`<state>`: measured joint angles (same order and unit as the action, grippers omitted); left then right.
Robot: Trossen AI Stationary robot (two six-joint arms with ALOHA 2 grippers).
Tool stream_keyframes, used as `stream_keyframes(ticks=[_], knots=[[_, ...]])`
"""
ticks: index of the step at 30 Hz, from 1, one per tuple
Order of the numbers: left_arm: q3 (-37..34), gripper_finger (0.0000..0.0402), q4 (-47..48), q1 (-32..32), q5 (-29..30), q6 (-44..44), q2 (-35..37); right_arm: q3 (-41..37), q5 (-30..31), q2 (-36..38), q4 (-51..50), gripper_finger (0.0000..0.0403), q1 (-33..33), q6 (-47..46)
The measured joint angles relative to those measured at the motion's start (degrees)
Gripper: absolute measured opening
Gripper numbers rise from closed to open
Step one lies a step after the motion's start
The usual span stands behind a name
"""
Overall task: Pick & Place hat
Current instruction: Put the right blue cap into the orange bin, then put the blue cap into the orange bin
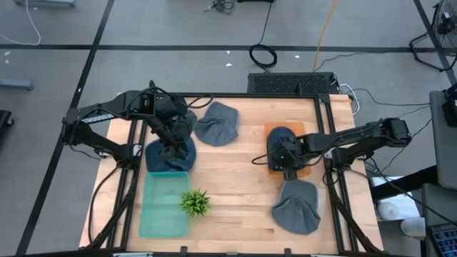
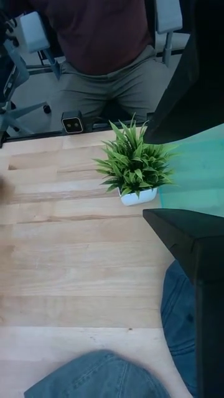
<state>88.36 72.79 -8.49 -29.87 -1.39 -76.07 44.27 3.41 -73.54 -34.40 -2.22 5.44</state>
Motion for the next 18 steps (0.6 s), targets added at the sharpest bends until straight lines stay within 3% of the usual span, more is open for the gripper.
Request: stream_keyframes(ticks=[5,10,15,18], knots=[[0.0,0.0186,0.0,0.0,0.0,-0.2,0.0,2.1,5.5,4.9,-1.7,0.0,0.0,0.1],[0.0,0.0186,0.2,0.0,0.0,-0.3,0.0,5.0,5.8,11.0,-2.2,0.0,-0.5,0.2],[0.0,0.0186,0.3,0.0,0.5,-0.2,0.0,5.0,12.2,14.6,5.8,0.0001,-1.5,1.9],[0.0,0.0186,0.3,0.0,3.7,-1.5,0.0,5.0,14.6,15.1,12.6,0.0012,-2.2,4.4]])
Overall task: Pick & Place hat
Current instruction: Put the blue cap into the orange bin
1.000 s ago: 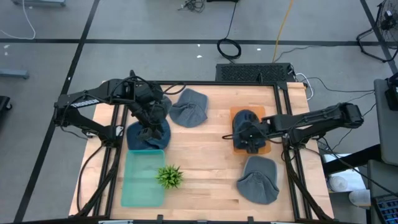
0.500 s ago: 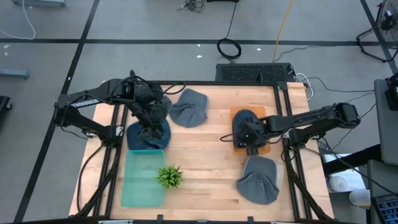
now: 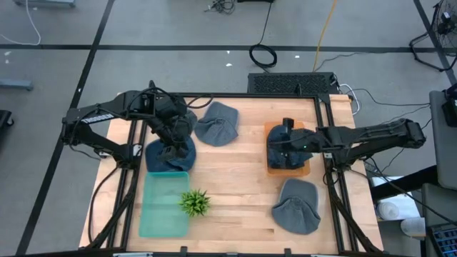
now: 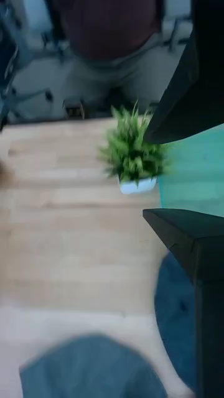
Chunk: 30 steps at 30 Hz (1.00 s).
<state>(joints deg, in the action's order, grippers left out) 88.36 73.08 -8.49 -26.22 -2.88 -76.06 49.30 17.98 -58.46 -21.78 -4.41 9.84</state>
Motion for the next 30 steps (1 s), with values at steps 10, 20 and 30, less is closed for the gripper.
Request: stream_keyframes(ticks=[10,20,30], knots=[[0.0,0.0186,2.9,0.0,8.8,-2.5,0.0,0.0,-3.3,-0.7,23.0,0.0173,-2.1,5.1],[0.0,0.0189,13.8,0.0,32.5,-13.5,0.0,0.0,-3.2,-1.5,26.2,0.0328,-2.1,1.3],[-8.7,0.0279,16.9,-3.2,32.2,-18.2,-0.5,0.0,-5.9,-5.7,36.8,0.0345,-1.6,2.9]])
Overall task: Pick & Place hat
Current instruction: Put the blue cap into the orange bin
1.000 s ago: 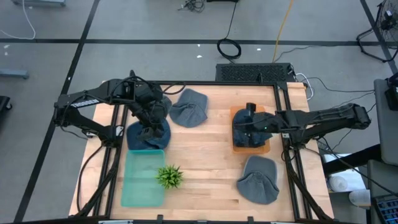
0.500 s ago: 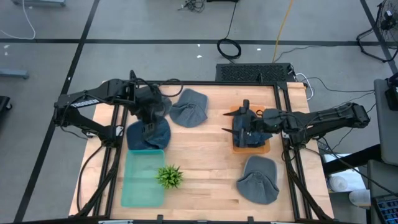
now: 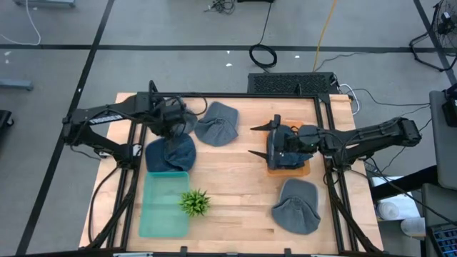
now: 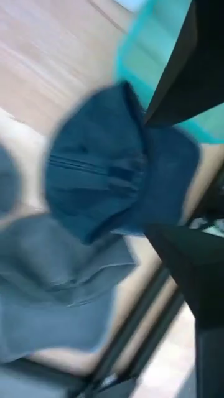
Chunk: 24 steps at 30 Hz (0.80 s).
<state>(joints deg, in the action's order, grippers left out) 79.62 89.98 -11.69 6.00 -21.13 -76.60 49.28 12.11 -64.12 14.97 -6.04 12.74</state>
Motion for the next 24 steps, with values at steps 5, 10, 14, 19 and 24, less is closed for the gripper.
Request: stream_keyframes(ticks=[5,10,14,19,24], knots=[[-8.3,0.0311,0.1,-2.2,0.0,-0.4,0.0,2.5,-4.8,-2.4,-3.6,0.0344,3.8,-2.9],[-13.3,0.0318,-0.1,-3.7,2.5,-2.4,0.5,9.2,-4.9,-4.3,-13.5,0.0344,7.4,-2.3],[-17.2,0.0308,-1.4,-5.9,4.5,-5.1,0.5,12.3,-6.6,-7.1,-18.1,0.0344,8.6,-3.0],[-23.0,0.0292,-7.3,-7.9,4.4,-6.0,0.5,12.8,-8.0,-9.7,-21.4,0.0343,8.6,-0.9],[-27.0,0.0279,-13.7,-10.9,4.5,-3.5,0.5,12.8,-8.0,-11.4,-22.5,0.0343,8.6,0.3]])
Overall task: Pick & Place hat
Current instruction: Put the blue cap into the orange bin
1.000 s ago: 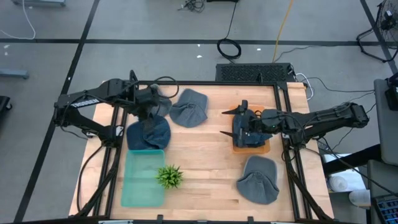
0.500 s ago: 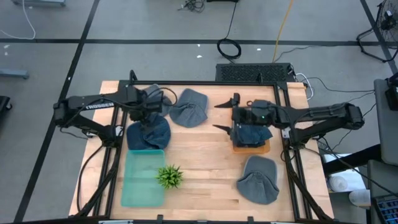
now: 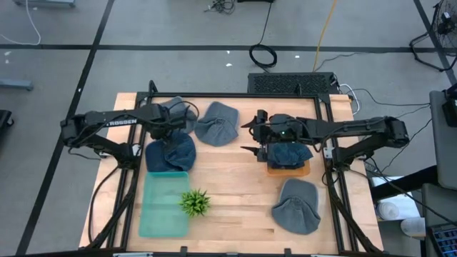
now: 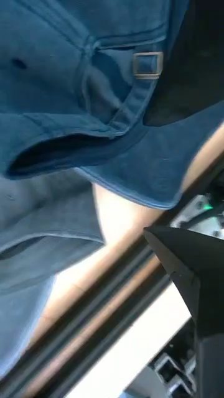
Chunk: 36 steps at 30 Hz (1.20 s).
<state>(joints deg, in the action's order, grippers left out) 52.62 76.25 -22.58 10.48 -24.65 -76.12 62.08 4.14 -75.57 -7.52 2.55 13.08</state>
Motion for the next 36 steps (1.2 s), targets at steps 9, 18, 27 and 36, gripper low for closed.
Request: stream_keyframes(ticks=[9,18,27,36], knots=[[-2.9,0.0276,-6.7,-9.1,-3.6,11.5,-0.3,0.0,-4.3,-0.4,-0.6,0.0343,-0.3,0.3],[-2.9,0.0276,-9.3,-13.4,-7.4,17.3,-7.6,0.0,-4.3,-0.4,-0.6,0.0343,-0.4,-0.3],[-2.9,0.0275,-9.5,-12.4,-14.2,19.4,-17.7,0.0,-4.1,-0.4,-0.6,0.0343,-0.4,-0.6],[-3.0,0.0196,-8.9,-11.7,-14.5,20.2,-19.1,0.0,0.6,-0.2,-0.1,0.0343,-0.4,-0.4]])
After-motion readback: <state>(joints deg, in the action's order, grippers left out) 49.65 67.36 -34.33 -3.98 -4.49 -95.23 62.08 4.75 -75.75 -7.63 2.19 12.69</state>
